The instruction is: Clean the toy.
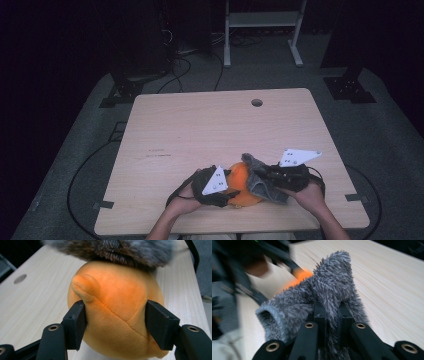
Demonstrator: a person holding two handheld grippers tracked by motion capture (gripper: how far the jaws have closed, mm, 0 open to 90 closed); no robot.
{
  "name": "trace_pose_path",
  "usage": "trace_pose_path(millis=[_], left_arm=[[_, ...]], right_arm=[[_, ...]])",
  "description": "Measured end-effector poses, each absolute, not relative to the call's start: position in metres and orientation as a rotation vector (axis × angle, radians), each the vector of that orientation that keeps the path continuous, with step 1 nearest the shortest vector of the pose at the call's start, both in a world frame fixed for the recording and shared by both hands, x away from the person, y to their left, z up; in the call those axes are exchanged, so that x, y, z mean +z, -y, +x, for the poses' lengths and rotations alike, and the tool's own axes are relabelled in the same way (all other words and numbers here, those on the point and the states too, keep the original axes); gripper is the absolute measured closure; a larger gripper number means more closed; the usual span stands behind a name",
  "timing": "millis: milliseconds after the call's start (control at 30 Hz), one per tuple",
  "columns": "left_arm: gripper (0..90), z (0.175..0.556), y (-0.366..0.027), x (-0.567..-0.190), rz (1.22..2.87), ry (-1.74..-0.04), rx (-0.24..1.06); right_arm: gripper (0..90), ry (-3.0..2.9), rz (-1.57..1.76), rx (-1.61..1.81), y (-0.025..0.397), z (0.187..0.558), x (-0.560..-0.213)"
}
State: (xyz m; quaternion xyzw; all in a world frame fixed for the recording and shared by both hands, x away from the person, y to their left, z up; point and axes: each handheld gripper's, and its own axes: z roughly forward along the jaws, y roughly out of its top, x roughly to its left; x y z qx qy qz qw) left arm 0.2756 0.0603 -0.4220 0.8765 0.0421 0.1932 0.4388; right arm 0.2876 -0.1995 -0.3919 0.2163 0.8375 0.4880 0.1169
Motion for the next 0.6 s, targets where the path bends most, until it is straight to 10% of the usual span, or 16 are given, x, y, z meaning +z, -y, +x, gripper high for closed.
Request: trace_pose_path(millis=[600], left_arm=[[37.0, 0.291, -0.073, -0.429, 2.2, -0.279, 0.456]], right_arm=[[81.1, -2.443, 0.737, 1.42, 0.213, 0.29, -0.404]])
